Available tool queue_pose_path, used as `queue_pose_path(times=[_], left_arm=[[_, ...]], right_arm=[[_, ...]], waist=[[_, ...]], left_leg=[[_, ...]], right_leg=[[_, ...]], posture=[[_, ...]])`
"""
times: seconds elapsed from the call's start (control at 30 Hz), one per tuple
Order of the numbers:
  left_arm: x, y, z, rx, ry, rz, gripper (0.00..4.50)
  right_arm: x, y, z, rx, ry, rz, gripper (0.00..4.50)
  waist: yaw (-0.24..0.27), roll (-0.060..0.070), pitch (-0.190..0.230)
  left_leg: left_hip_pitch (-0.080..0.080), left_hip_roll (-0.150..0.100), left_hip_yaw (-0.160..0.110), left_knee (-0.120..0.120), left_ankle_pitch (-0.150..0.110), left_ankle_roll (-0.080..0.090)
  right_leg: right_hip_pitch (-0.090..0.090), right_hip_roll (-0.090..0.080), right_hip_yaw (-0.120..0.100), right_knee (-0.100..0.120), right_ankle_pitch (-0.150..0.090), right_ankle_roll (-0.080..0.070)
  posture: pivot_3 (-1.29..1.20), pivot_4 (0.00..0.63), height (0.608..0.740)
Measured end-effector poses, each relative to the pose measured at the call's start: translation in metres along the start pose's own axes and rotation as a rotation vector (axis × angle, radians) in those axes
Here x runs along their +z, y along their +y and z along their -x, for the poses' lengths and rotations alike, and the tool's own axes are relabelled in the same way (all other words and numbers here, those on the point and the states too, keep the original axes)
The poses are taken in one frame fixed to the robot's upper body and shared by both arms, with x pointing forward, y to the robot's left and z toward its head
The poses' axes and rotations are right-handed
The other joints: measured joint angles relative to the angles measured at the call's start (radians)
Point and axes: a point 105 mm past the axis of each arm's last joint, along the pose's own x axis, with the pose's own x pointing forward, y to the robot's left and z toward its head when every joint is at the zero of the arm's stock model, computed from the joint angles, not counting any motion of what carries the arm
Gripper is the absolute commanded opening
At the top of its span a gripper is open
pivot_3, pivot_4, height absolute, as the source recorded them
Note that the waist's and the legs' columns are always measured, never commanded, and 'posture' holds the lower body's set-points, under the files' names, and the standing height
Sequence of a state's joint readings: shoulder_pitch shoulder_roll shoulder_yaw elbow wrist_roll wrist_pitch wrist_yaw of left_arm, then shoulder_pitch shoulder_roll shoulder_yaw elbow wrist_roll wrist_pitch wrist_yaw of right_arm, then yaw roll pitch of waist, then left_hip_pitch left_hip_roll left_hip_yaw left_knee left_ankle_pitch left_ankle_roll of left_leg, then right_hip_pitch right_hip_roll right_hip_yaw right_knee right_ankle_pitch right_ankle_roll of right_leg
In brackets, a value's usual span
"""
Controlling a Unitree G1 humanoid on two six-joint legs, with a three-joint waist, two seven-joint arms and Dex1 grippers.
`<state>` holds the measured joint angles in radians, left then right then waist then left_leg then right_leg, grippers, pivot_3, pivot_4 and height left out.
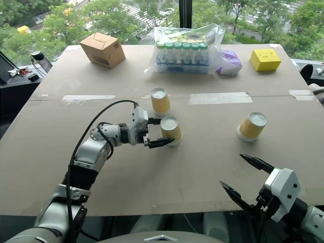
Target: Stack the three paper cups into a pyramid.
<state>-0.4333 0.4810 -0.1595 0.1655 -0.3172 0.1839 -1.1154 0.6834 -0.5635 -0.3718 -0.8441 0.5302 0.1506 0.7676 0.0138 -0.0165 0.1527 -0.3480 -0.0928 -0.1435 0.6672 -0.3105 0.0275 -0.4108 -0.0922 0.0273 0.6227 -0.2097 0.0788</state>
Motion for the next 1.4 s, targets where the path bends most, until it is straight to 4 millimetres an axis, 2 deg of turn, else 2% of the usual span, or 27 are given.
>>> queue_pose_path(times=[0.03, 0.2, 0.3, 0.37, 0.53, 0.6, 0.77, 0.93, 1.03, 1.13, 1.17, 1.33, 1.4], left_arm=[[0.001, 0.000, 0.002, 0.008, -0.002, 0.002, 4.44], [0.012, -0.004, 0.027, 0.051, -0.045, 0.018, 4.44], [0.011, -0.013, 0.046, 0.074, -0.043, 0.039, 4.44], [0.012, -0.021, 0.056, 0.084, -0.046, 0.040, 4.44], [0.019, -0.043, 0.066, 0.039, -0.096, 0.036, 4.44], [0.029, -0.050, 0.071, 0.007, -0.108, 0.050, 4.44], [0.057, -0.065, 0.079, -0.067, -0.162, 0.054, 4.44], [0.066, -0.072, 0.078, -0.079, -0.180, 0.044, 4.44], [0.063, -0.074, 0.078, -0.068, -0.170, 0.060, 4.50], [0.059, -0.075, 0.079, -0.057, -0.164, 0.079, 4.50], [0.059, -0.075, 0.080, -0.055, -0.164, 0.081, 4.50], [0.055, -0.075, 0.083, -0.034, -0.161, 0.088, 4.50], [0.051, -0.074, 0.088, -0.004, -0.162, 0.094, 4.50]], right_arm=[[0.003, -0.004, -0.003, -0.016, -0.015, 0.012, 4.50], [0.010, -0.052, -0.018, -0.251, -0.076, 0.080, 4.50], [0.001, -0.098, -0.022, -0.448, -0.029, 0.105, 4.50], [-0.008, -0.118, -0.022, -0.520, 0.018, 0.086, 4.50], [-0.020, -0.139, -0.032, -0.566, 0.061, 0.042, 4.50], [-0.027, -0.146, -0.037, -0.571, 0.082, 0.004, 4.50], [-0.033, -0.153, -0.046, -0.570, 0.097, -0.064, 4.50], [-0.032, -0.156, -0.053, -0.557, 0.080, -0.114, 4.50], [-0.034, -0.157, -0.056, -0.555, 0.083, -0.139, 3.63], [-0.036, -0.158, -0.058, -0.553, 0.082, -0.159, 2.31], [-0.036, -0.157, -0.058, -0.550, 0.082, -0.160, 2.13], [-0.029, -0.150, -0.063, -0.487, 0.048, -0.170, 2.13], [-0.014, -0.131, -0.075, -0.356, 0.001, -0.146, 2.13]], waist=[[0.000, 0.000, 0.000], [0.001, 0.001, 0.000], [-0.007, 0.001, 0.000], [-0.004, 0.002, 0.000], [0.003, 0.003, 0.001], [-0.002, 0.003, 0.001], [-0.003, 0.004, 0.001], [-0.002, 0.004, 0.002], [-0.003, 0.004, 0.002], [-0.003, 0.004, 0.002], [-0.003, 0.004, 0.002], [-0.003, 0.005, 0.002], [-0.008, 0.006, 0.003]], left_leg=[[0.000, 0.000, 0.000, 0.000, 0.000, 0.000], [0.000, 0.000, 0.000, 0.000, 0.000, 0.000], [0.000, 0.000, 0.003, 0.000, 0.000, 0.000], [0.000, 0.000, 0.003, -0.001, 0.000, 0.000], [-0.001, 0.000, 0.002, -0.002, 0.000, 0.000], [-0.001, 0.000, 0.002, -0.002, 0.000, 0.000], [-0.001, 0.001, 0.002, -0.002, 0.000, 0.000], [-0.001, 0.001, 0.002, -0.002, 0.000, 0.000], [-0.001, 0.000, 0.002, -0.002, 0.000, 0.000], [-0.001, 0.000, 0.003, -0.002, 0.000, 0.000], [-0.001, 0.001, 0.003, -0.002, 0.000, 0.000], [-0.001, 0.001, 0.003, -0.002, 0.000, 0.000], [-0.001, 0.001, 0.003, -0.003, 0.000, 0.000]], right_leg=[[0.000, 0.000, 0.000, 0.000, 0.000, 0.000], [-0.001, 0.001, 0.000, 0.001, 0.000, 0.000], [-0.001, 0.001, 0.003, 0.001, 0.000, 0.000], [-0.002, 0.000, 0.003, 0.001, 0.000, -0.001], [-0.002, 0.000, 0.002, 0.000, 0.000, -0.001], [-0.002, 0.000, 0.002, 0.000, 0.000, -0.001], [-0.002, 0.000, 0.002, 0.000, 0.000, -0.001], [-0.002, 0.001, 0.002, 0.000, 0.000, -0.001], [-0.002, 0.001, 0.003, 0.000, 0.000, -0.001], [-0.002, 0.001, 0.003, 0.000, 0.000, -0.001], [-0.002, 0.001, 0.003, 0.000, 0.000, -0.001], [-0.002, 0.001, 0.003, 0.000, 0.000, -0.001], [-0.003, 0.001, 0.003, 0.000, 0.000, -0.001]], posture=[[0.00, 0.150, 0.740], [0.00, 0.150, 0.740], [0.00, 0.150, 0.740], [0.00, 0.150, 0.740], [0.00, 0.150, 0.740], [0.00, 0.150, 0.740], [0.00, 0.150, 0.740], [0.00, 0.150, 0.740], [0.00, 0.150, 0.740], [0.00, 0.150, 0.740], [0.00, 0.150, 0.740], [0.00, 0.150, 0.740], [0.00, 0.150, 0.740]])
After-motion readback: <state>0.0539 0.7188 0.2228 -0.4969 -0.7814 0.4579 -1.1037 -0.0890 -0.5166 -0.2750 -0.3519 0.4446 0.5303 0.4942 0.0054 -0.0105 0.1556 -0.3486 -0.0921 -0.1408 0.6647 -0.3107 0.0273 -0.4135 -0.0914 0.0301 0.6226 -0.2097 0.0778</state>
